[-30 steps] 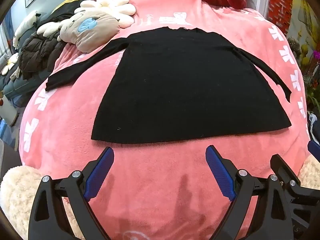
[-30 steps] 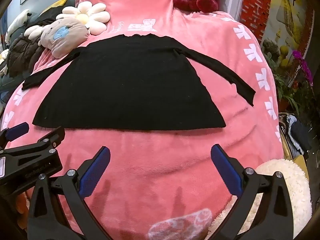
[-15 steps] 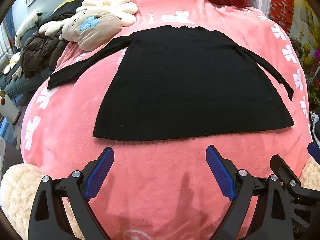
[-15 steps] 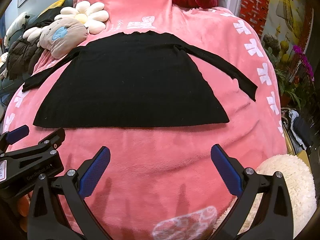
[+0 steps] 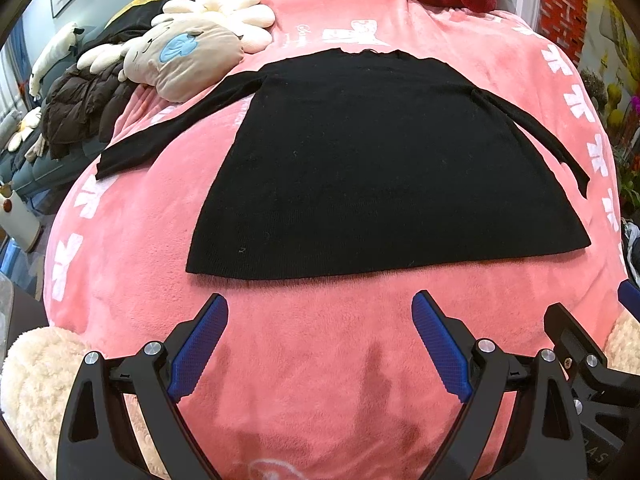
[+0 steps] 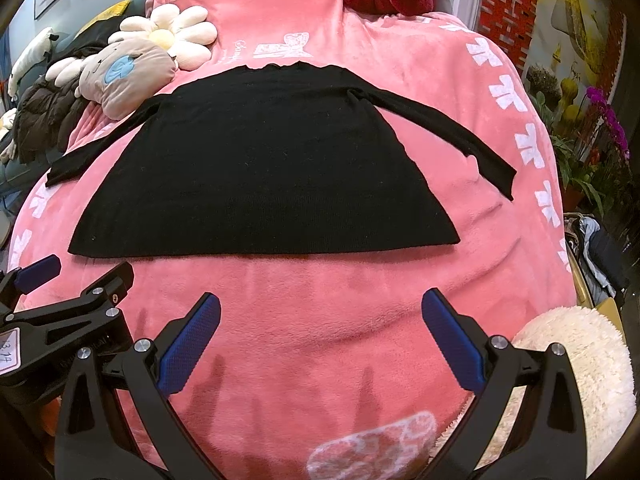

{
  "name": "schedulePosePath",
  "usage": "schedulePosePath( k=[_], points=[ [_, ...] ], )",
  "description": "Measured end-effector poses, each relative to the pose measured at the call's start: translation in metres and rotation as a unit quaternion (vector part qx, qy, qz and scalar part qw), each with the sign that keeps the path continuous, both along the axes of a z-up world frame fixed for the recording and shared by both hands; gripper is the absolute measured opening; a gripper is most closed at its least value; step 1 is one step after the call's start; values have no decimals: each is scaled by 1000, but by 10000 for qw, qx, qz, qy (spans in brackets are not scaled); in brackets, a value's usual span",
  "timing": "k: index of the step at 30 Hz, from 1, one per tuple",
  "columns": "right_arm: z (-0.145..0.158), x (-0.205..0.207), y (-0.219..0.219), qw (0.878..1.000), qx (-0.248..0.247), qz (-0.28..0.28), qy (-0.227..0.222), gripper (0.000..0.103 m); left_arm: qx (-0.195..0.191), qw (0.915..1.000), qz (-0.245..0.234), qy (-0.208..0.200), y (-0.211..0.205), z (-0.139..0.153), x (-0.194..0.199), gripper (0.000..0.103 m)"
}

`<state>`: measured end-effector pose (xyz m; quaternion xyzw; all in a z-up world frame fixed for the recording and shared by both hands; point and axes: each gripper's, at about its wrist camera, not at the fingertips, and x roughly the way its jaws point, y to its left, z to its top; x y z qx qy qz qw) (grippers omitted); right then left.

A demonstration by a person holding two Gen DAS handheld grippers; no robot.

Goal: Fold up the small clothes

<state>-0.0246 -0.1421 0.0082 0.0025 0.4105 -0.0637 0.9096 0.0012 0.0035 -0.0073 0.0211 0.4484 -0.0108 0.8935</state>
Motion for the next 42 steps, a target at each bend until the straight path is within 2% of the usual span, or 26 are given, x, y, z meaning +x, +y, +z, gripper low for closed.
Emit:
schedulePosePath(
  k=[42],
  points=[
    [-7,0,-2,10000,53,6,49,98,28,10000,32,30,4,-2,-3,91]
  ],
)
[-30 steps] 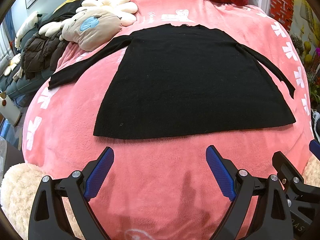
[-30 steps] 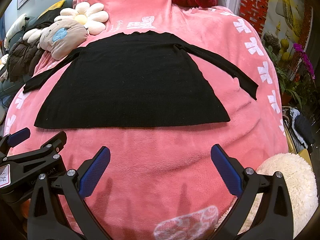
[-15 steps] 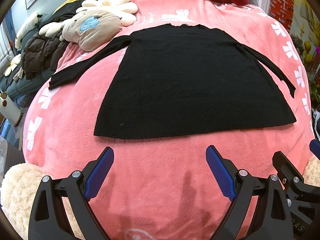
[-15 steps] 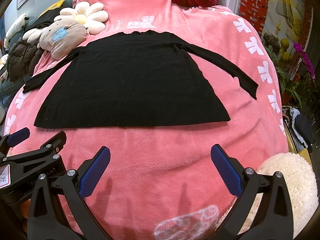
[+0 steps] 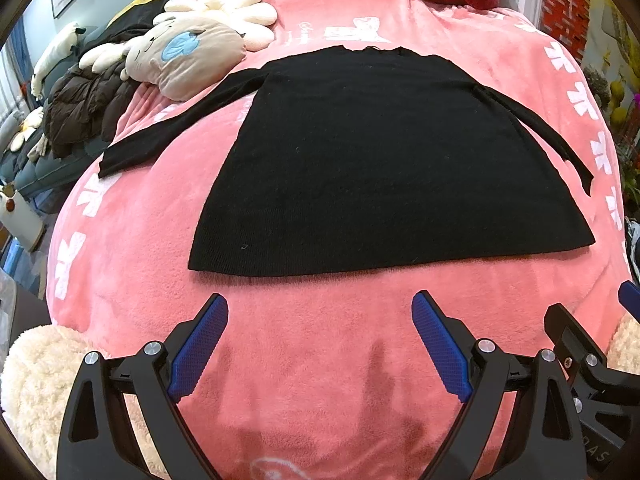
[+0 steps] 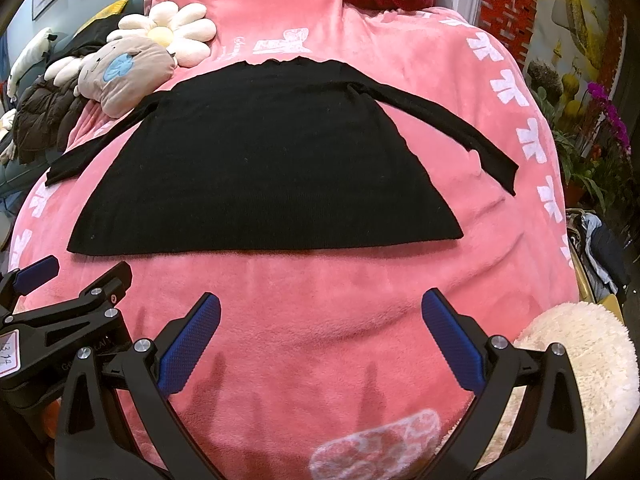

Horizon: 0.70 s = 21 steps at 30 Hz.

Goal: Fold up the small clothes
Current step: 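Grasp the dress side and sleeve with the right gripper and fold it across the body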

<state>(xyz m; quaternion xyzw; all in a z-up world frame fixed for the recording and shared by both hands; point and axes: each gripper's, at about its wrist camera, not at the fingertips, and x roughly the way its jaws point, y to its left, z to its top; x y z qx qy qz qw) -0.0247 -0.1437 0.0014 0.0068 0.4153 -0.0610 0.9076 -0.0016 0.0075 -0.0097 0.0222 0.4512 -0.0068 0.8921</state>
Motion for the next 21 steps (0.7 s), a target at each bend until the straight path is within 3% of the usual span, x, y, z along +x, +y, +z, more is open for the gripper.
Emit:
schedulePosePath(
  k=[11,16,21],
  points=[
    [7,20,-13,9998,136,-54,152,98,127,9999,72,29,0,8,7,92],
    [27,53,-54,9995,158,-261,60,98,156,9997,95,169,-5,22,31,92],
    [38,110,-130,9975,248,-668,16,98,170,9985,141,510,-14,25,71,92]
  ],
)
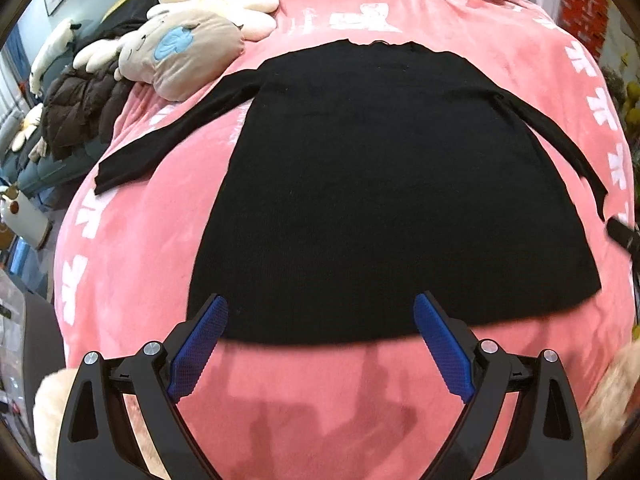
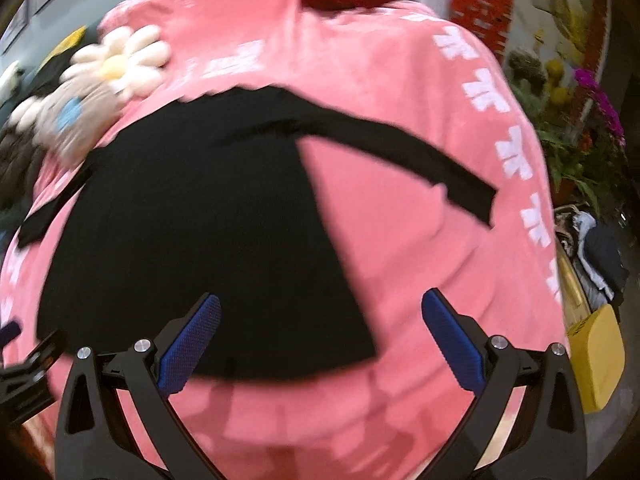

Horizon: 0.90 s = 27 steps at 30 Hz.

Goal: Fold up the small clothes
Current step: 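Grasp the dress side and sleeve with the right gripper and fold it across the body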

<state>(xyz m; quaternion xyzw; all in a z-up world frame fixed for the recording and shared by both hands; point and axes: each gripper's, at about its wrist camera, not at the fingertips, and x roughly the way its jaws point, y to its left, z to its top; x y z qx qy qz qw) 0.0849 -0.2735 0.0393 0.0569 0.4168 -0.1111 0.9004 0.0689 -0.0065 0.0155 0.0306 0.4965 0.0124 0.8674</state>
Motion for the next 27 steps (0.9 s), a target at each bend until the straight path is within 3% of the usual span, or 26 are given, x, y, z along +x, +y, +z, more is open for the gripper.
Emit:
schedulePosePath(
  k=[5,9,15,23,24,25,27],
  points=[
    [-12,62,-116,9940,357,-1034,77,98,-19,9997,16,250,-14,0,42,92],
    [-25,97,-189,9863,139,-1637,135,98,-43,9993,66,369,-23,-3,70,92],
    [-58,117,-257,9737,454,-2222,237,98,17,9988,92,489,-36,-13,102,92],
    [-105,128,-296,9593,1321,-2479,266,98,102,9984,25,550,-45,-24,114,92],
    [-108,131,-298,9604,1396,-2396,250,92,72,9984,14,560,-45,-24,115,92],
    [-111,134,-298,9613,1422,-2341,289,74,62,9984,15,571,-45,-25,115,92],
    [-119,141,-301,9607,1556,-2252,459,61,39,9983,17,585,-44,-26,115,92]
  ],
)
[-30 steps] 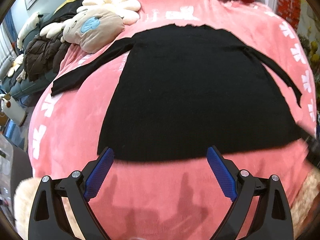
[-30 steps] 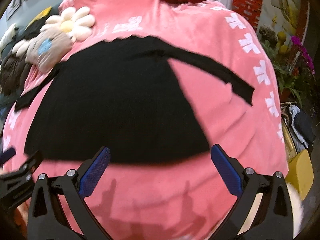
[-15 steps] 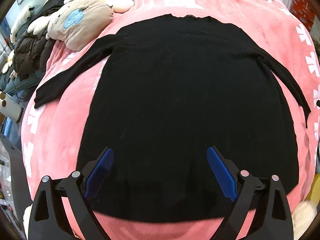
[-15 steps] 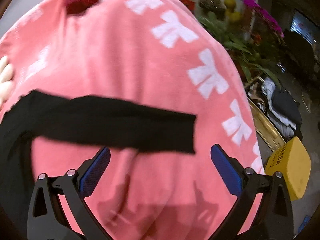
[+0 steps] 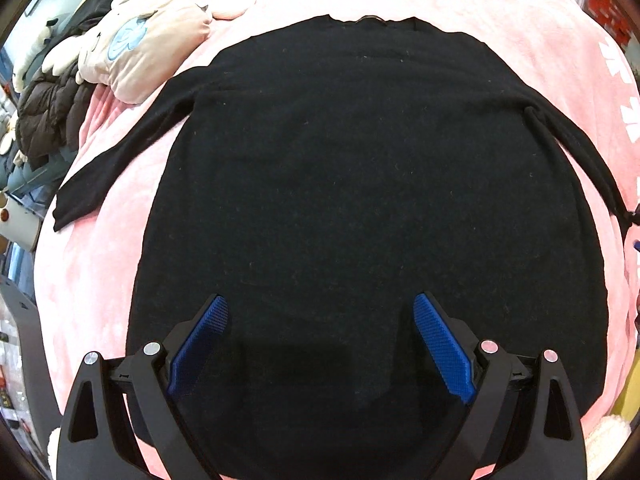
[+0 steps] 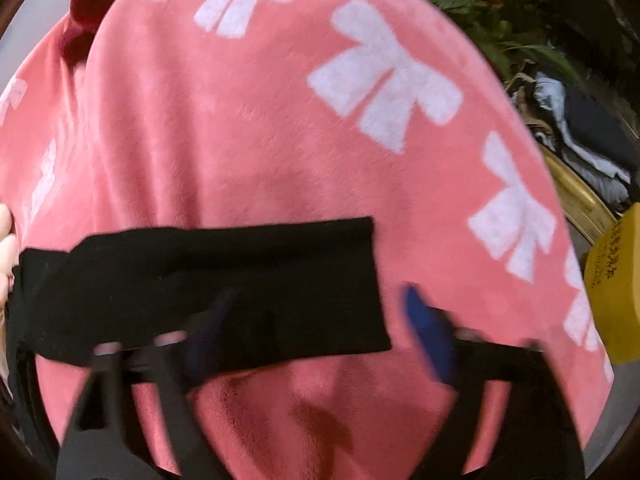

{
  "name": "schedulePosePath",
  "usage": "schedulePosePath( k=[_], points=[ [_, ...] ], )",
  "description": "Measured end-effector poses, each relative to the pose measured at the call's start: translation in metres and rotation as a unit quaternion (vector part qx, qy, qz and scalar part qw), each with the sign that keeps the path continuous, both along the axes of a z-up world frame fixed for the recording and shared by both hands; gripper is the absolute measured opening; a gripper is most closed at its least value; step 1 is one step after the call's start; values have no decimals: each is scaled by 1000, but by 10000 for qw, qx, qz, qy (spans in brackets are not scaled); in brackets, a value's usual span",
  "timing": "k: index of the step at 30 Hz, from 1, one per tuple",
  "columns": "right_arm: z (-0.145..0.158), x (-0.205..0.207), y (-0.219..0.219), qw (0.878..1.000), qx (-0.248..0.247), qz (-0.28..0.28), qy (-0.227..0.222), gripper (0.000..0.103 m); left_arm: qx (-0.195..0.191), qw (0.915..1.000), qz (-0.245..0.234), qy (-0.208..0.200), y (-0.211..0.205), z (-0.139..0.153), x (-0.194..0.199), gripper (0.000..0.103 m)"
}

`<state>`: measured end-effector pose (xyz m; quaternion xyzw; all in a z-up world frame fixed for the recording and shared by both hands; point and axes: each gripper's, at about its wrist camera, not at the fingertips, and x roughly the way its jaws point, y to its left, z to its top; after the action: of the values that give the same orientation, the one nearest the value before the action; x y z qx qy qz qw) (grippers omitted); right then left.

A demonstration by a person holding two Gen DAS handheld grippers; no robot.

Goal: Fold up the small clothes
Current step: 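Grasp the dress side and sleeve with the right gripper and fold it across the body, then open the right gripper and lift it off the folded side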

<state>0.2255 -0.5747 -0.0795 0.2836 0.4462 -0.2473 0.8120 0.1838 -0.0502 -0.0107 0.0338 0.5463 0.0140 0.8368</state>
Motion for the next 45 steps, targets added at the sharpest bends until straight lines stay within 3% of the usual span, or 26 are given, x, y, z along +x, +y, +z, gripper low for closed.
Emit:
schedulePosePath(
  k=[3,4,6,9,11,12,13,15,18,21,24,27,31,34,38,41,43,45],
  points=[
    [-9,7,-5,9997,-43,-8,242,64,-21,10000,26,-1,2,-2,0,92],
    [-10,6,-11,9993,-134,-203,270,76,-41,10000,38,11,3,-2,0,92],
    [-14,1,-21,9986,-124,-461,213,85,-71,9999,69,23,6,-3,0,92],
    [-34,1,-35,9973,325,-591,273,84,-77,9999,102,1,11,-3,-3,92],
    [-39,2,-37,9975,459,-494,218,70,-77,9999,118,29,14,-5,-3,92],
    [-39,3,-36,9977,490,-439,159,55,-71,9999,141,53,15,-7,-2,92],
    [-36,6,-36,9981,493,-355,88,32,-87,9998,157,74,16,-8,-2,92],
    [-25,9,-35,9988,382,-290,29,10,-101,9997,188,68,18,-8,-2,92],
    [13,14,-29,9988,162,-194,-429,9,-152,9997,195,72,21,-9,-2,92],
    [71,34,-7,9932,18,222,-1139,9,-239,9995,188,64,26,-9,-5,92],
    [131,71,39,9795,-22,979,-1757,9,-330,9992,206,33,31,-7,-9,92],
    [181,117,124,9584,-35,1908,-2124,8,-419,9987,274,16,40,-6,-11,92],
    [205,168,266,9268,64,2981,-2283,8,-578,9972,469,-57,58,1,-15,92],
    [193,183,362,9044,3,3708,-2112,8,-644,9958,647,-99,77,5,-17,92],
    [143,208,465,8822,91,4479,-1446,8,-693,9940,838,-134,101,7,-21,92],
    [92,203,505,8686,-155,4902,-709,14,-771,9924,949,-139,119,8,-23,92],
    [89,189,514,8645,-373,4960,-729,14,-796,9913,1034,-154,132,8,-24,92],
    [103,166,496,8752,-405,4734,-913,19,-902,9893,1133,-174,147,8,-25,92]
  ],
)
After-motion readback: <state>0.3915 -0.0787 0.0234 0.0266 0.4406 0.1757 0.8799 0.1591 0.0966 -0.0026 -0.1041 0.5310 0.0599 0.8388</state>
